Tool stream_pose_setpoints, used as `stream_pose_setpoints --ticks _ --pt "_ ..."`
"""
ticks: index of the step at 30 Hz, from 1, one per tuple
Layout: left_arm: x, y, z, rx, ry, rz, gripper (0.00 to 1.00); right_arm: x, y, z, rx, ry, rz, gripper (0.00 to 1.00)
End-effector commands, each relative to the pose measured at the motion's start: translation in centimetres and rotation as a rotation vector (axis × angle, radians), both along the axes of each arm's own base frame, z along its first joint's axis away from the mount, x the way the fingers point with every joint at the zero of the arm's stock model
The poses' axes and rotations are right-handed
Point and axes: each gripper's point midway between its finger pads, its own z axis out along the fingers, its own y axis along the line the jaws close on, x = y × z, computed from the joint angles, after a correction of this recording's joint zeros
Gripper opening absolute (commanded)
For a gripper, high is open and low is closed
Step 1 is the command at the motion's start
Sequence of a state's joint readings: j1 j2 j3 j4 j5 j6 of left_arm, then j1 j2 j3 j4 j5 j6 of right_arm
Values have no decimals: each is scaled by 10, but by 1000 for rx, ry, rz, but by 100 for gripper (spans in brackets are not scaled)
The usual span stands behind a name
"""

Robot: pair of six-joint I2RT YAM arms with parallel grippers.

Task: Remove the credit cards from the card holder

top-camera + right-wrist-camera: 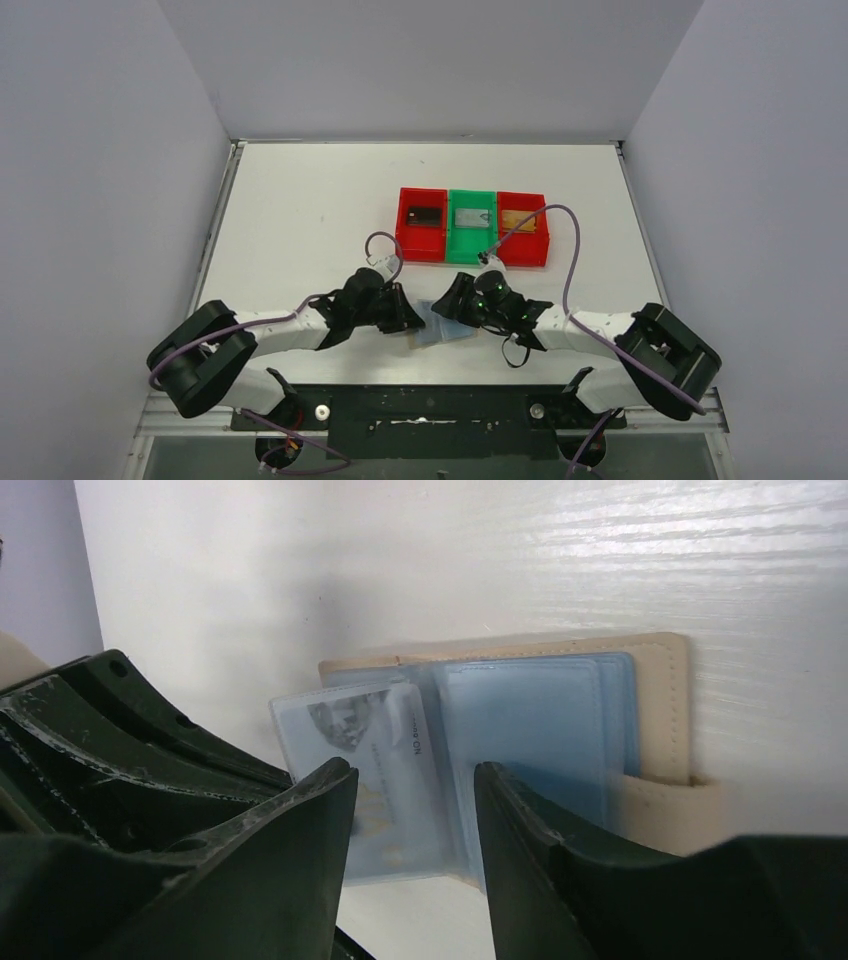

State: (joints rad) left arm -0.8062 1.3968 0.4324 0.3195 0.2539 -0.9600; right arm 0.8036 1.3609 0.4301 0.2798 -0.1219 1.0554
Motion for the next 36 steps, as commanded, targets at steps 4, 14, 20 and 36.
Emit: stream_pose_setpoints --ticks 4,14,20,36 --pt "14 0 31 59 -85 -12 0 23 -18 42 -50 -125 -96 50" --pt "34 -8 28 257 -49 -28 0 25 -46 52 -108 -160 -189 51" --pt "39 -13 16 375 -21 -33 0 21 -56 51 -110 -161 -220 51" --pt "46 -44 20 420 -44 -92 24 24 -95 5 -167 27 -321 30"
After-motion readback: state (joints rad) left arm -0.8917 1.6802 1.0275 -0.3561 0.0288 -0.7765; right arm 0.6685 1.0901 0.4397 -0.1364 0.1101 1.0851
